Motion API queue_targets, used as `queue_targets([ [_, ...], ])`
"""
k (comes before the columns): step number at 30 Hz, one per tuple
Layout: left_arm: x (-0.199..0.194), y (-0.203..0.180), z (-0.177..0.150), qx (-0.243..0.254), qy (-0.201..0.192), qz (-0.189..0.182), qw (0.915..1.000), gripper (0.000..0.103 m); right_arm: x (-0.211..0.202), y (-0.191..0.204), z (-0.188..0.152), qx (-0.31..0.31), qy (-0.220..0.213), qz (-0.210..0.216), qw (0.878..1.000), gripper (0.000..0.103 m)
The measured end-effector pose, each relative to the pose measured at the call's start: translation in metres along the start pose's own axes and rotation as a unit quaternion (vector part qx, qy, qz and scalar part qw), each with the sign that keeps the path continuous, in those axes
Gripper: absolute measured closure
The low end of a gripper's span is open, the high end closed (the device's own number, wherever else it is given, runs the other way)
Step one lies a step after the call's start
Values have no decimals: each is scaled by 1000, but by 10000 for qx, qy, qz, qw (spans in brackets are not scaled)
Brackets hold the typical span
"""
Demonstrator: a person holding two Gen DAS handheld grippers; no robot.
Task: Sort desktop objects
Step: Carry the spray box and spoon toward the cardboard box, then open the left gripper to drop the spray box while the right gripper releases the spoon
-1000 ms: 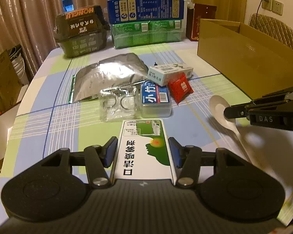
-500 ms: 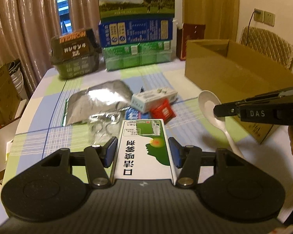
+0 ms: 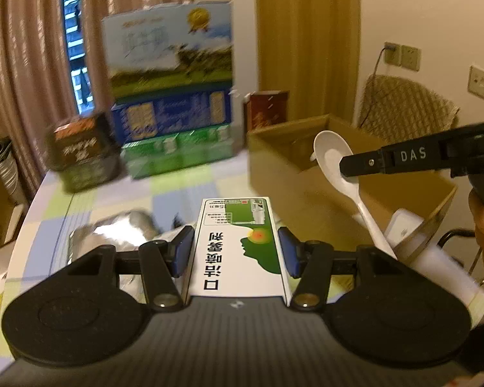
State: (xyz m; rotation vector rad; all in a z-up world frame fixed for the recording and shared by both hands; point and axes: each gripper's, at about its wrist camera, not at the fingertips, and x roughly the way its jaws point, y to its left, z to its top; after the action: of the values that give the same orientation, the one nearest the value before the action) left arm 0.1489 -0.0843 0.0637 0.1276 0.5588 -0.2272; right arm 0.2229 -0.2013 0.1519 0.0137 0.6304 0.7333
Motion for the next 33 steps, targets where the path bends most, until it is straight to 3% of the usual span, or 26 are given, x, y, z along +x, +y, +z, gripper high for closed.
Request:
queue_targets([
  [9, 25, -68, 55, 183, -208, -366, 9989, 52, -34, -77, 43, 96, -58, -324, 9994, 103],
  [17, 67, -111, 63, 174, -71, -637, 9978, 52, -27, -125, 49, 142, 72, -525, 9985, 103],
  [22, 91, -119, 60, 139, 42, -734, 9972, 52, -13, -137, 47, 135, 175, -563, 9982, 103],
  [23, 95, -119, 59, 115, 48, -750, 9971, 57, -9, -139, 47, 133, 188, -572, 9981, 103],
  [24, 98, -120, 59, 108, 36, -770, 9970, 70, -7, -141, 46, 133, 202, -581, 9980, 103],
  [25, 102, -121, 59, 110, 45, -784, 9968, 71, -5, -142, 47, 138, 215, -586, 9980, 103],
  [33, 107, -112, 67, 39, -33, -835, 9965, 68, 7, -147, 46, 103, 298, -617, 9976, 103],
])
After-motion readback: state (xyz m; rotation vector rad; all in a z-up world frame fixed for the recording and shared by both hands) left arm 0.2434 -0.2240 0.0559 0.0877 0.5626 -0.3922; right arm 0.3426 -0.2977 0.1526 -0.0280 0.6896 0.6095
